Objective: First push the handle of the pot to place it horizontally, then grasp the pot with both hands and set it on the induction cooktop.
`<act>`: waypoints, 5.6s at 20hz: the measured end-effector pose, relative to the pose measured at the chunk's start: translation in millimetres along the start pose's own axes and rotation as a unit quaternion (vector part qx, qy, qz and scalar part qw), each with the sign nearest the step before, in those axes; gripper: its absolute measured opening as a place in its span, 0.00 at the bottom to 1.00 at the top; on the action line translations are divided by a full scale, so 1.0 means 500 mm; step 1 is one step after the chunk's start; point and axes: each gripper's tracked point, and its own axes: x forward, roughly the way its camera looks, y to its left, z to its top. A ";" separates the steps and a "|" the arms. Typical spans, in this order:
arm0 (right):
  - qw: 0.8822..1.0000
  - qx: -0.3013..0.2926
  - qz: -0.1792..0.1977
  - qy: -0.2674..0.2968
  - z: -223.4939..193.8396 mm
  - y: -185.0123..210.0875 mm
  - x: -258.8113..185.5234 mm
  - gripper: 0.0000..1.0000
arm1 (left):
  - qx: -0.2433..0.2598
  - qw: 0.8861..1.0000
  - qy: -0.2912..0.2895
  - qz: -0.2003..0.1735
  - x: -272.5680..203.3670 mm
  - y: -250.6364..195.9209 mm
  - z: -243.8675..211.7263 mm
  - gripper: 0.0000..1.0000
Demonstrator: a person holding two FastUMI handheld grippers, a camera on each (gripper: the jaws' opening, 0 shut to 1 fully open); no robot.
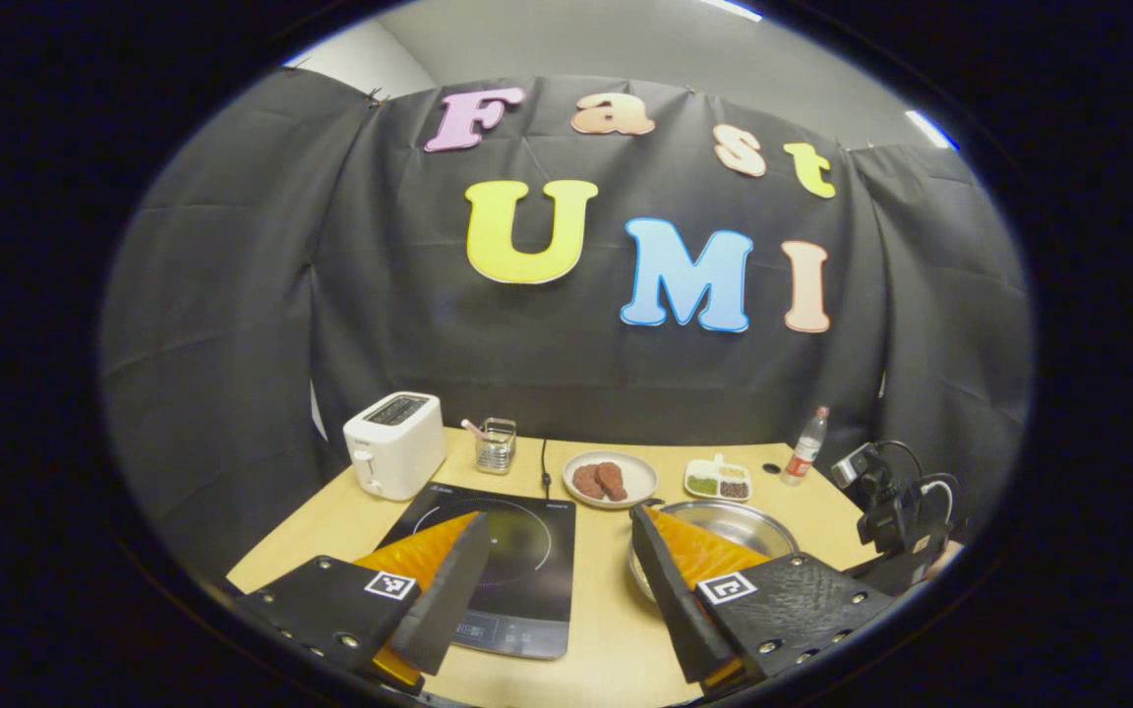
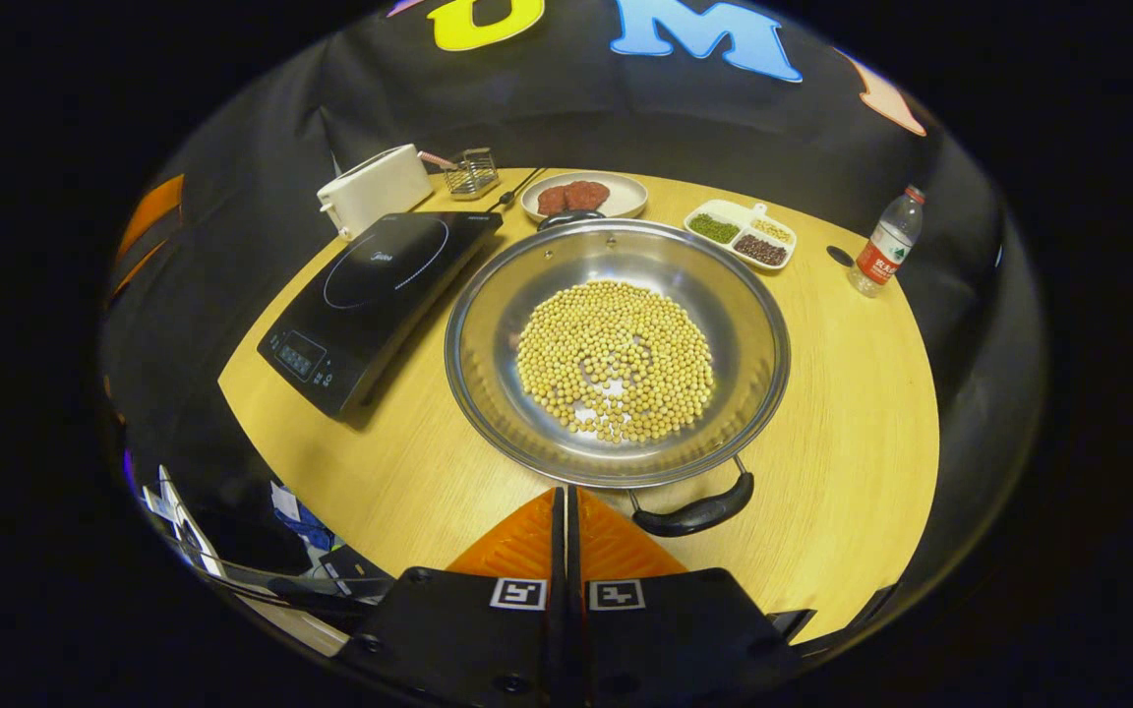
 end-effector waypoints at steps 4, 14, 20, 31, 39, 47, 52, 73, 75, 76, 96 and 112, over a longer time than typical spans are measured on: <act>1.000 -0.001 -0.005 0.027 -0.034 -0.029 0.024 0.02 | 0.000 1.000 0.001 0.031 0.008 0.018 0.002 0.88; 0.999 0.001 0.005 0.040 -0.039 -0.065 0.056 0.02 | 0.004 0.999 0.019 0.048 0.018 -0.005 -0.022 0.88; 0.999 0.015 -0.014 0.037 -0.042 -0.121 0.053 0.02 | 0.021 0.999 0.026 0.026 0.048 -0.066 -0.034 0.88; 0.997 0.067 -0.045 0.017 -0.026 -0.233 0.056 0.02 | 0.012 0.998 0.047 0.032 0.084 -0.114 -0.069 0.88; 0.990 0.129 -0.064 -0.007 0.000 -0.320 0.061 0.02 | 0.029 0.998 0.057 0.024 0.092 -0.170 -0.085 0.88; 0.984 0.160 -0.075 -0.024 0.025 -0.372 0.074 0.02 | 0.036 0.996 0.076 0.028 0.094 -0.198 -0.113 0.88; 0.981 0.171 -0.083 -0.038 0.044 -0.395 0.084 0.02 | 0.042 0.995 0.080 0.038 0.089 -0.202 -0.123 0.88; 0.958 0.234 -0.125 -0.104 0.069 -0.449 -0.015 0.99 | -0.002 0.985 0.148 -0.085 0.267 -0.229 -0.207 0.88; 0.955 0.239 -0.127 -0.123 0.095 -0.430 -0.031 0.98 | -0.007 0.980 0.159 -0.121 0.308 -0.233 -0.224 0.88; 0.955 0.229 -0.133 -0.130 0.110 -0.423 -0.036 0.98 | -0.010 0.977 0.165 -0.136 0.329 -0.231 -0.231 0.88; 0.966 0.197 -0.095 -0.137 0.205 -0.472 0.193 0.96 | -0.085 0.940 0.293 -0.152 0.563 -0.303 -0.492 0.82; 0.972 0.204 -0.061 -0.103 0.159 -0.470 0.204 0.56 | -0.113 0.928 0.324 -0.144 0.563 -0.304 -0.516 0.55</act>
